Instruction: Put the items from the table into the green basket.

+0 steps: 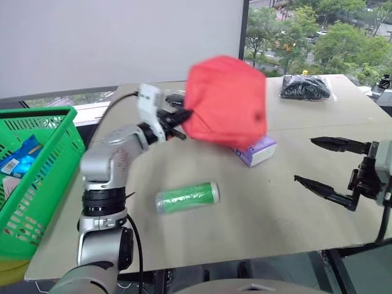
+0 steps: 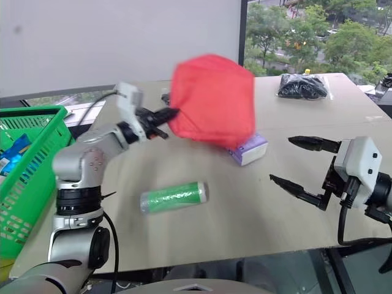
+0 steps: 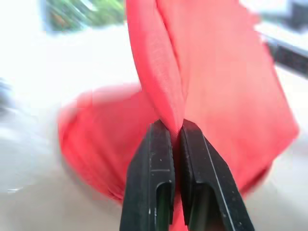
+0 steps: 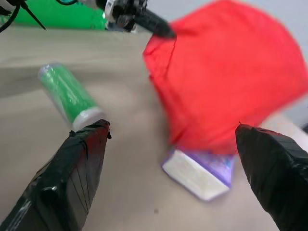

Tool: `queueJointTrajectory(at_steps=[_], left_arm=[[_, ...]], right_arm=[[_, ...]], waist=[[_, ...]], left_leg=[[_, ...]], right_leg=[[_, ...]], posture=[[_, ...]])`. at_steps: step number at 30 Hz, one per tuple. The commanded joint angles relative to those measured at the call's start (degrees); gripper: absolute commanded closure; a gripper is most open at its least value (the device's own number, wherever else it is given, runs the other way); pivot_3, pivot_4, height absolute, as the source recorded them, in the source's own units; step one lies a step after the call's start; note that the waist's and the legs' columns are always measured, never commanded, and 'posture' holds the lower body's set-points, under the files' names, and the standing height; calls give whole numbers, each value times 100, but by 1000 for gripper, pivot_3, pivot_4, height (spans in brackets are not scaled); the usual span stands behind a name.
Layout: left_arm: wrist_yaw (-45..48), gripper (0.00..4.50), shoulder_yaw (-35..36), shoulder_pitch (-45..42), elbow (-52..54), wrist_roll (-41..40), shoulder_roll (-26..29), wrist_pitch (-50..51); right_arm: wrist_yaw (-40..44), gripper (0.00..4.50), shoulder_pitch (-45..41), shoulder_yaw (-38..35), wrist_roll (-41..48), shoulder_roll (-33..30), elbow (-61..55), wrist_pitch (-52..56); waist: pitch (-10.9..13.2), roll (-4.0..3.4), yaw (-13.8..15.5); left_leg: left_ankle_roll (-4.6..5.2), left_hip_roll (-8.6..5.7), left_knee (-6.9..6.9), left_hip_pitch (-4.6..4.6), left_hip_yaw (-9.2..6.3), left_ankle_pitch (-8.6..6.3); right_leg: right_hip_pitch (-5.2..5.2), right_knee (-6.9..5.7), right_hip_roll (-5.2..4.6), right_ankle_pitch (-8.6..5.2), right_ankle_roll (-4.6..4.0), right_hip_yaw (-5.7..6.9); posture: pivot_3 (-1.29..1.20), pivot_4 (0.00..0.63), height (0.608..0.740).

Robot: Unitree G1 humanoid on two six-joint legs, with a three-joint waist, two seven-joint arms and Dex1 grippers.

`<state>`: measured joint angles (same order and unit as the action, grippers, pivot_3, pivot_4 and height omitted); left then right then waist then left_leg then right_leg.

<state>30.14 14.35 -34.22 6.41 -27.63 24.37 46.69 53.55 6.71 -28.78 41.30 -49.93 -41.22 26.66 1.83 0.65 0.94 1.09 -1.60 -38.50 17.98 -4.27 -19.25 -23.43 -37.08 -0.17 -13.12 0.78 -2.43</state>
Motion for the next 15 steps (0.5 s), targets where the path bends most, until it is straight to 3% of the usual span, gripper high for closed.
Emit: queueJointTrajectory(at_steps=[1, 6, 11, 15], left_arm=[[-926, 4467, 672, -284, 342, 195, -21, -606], [-1980, 4467, 1160, -926, 51, 856, 413, -1514], [-2548, 4467, 1412, -1472, -837, 1532, 1334, -2287], [-2543, 4467, 1599, -2036, -1890, 1567, 2135, -2609]], right_arm=[[-143, 0, -471, 285, 102, 70, 86, -129], [-290, 0, -1347, 828, 279, 201, 287, -79], [-198, 0, -1853, 1209, 231, 271, 560, -147], [-66, 0, -2132, 1464, 153, 339, 788, -227]], waist=[[1, 3, 48], [10, 39, 163], [7, 42, 311], [-9, 70, 384]], left_leg=[[0, -1, 0, 0, -2, 0], [-6, -3, 0, 10, -8, 3], [-7, -10, 11, 22, -15, 2], [-10, -13, 1, 78, -28, 4]], right_leg=[[0, 0, -1, 0, 0, 1], [-13, -2, -2, 3, -4, 7], [-32, 0, -12, 5, -8, 14], [-89, -8, -16, 9, -13, 34]], posture=[[70, 0, 740], [122, 0, 740], [158, 0, 740], [182, 0, 740]])
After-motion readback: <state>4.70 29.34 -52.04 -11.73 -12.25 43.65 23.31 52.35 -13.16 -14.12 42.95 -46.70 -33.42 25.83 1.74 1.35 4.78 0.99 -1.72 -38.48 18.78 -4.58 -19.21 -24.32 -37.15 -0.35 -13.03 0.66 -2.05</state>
